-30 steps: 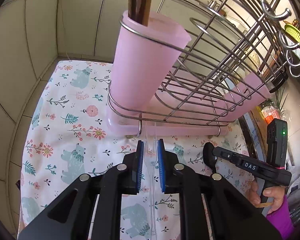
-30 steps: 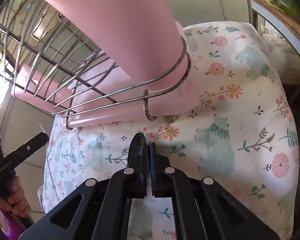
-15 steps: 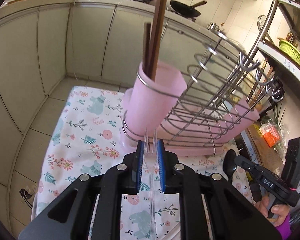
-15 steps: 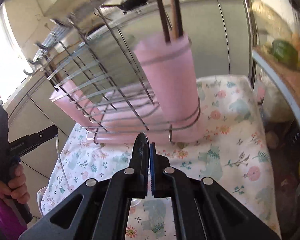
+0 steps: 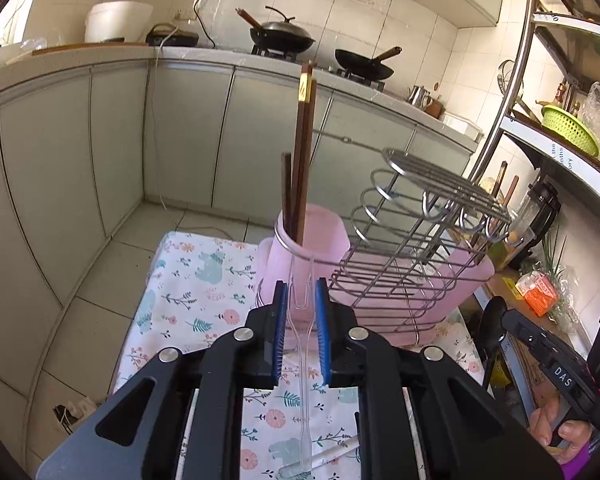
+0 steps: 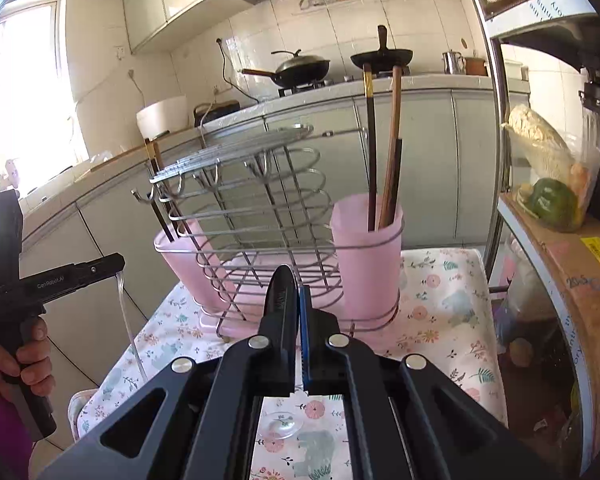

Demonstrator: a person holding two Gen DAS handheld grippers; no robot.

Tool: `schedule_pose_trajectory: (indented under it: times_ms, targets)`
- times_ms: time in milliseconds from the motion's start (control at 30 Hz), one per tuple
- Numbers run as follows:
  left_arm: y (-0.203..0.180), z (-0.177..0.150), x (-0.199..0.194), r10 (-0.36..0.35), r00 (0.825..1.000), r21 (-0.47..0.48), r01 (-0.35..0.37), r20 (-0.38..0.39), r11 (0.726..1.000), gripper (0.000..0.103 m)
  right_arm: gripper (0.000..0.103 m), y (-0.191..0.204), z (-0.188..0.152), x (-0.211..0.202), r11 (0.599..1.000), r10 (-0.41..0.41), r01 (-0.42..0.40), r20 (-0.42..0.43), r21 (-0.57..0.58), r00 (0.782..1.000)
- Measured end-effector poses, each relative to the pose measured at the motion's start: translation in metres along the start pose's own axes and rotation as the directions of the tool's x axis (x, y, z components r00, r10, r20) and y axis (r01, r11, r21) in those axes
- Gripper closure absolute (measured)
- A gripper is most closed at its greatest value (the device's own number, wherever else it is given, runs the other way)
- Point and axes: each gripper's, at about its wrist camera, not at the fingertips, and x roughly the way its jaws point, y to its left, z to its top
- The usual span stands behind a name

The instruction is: Organize utensils

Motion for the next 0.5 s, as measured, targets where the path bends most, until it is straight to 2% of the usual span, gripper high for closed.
schedule_pose_trajectory:
  times_ms: [500]
  targets:
    - [-0.006,0.019,-0.041,0.002,0.993,0.019,-0.004,0.115,1.0,0.09,0.102,0.017,0.022,-0.033,0.998,-0.009,0.015,0.108,-0.056,0.994]
